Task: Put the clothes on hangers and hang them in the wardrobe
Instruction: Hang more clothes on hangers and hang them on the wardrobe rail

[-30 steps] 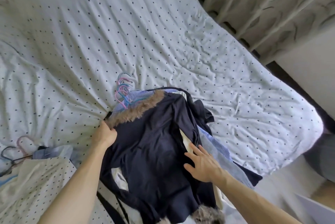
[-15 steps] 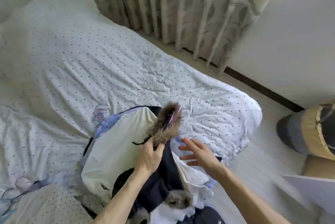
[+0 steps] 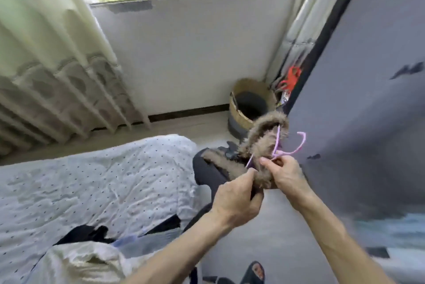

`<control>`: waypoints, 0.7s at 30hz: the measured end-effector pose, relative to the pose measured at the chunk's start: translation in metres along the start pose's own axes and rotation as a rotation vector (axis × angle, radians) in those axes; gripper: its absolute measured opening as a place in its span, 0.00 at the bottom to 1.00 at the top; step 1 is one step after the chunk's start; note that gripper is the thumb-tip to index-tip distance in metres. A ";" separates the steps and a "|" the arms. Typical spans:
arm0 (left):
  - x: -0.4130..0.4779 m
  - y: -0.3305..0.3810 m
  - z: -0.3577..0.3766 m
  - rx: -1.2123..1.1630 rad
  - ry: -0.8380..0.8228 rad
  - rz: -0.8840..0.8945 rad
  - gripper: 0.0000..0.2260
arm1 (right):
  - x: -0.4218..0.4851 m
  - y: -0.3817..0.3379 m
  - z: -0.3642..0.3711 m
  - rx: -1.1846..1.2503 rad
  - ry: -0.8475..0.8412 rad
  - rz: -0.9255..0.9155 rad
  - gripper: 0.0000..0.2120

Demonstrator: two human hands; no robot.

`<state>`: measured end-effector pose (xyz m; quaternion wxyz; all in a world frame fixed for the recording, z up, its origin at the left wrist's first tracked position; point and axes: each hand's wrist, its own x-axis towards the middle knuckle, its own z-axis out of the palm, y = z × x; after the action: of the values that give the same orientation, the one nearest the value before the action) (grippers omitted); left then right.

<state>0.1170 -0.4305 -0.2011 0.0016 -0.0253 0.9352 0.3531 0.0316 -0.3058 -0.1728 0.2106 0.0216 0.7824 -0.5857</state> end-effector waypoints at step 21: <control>0.288 0.232 0.140 0.489 -0.296 0.972 0.25 | -0.029 0.040 -0.334 -0.438 0.448 0.115 0.07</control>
<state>-0.1839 -0.1773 -0.1589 -0.0242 0.4592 0.8839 0.0858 -0.0320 0.0224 -0.1238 0.0657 0.1483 0.9143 -0.3711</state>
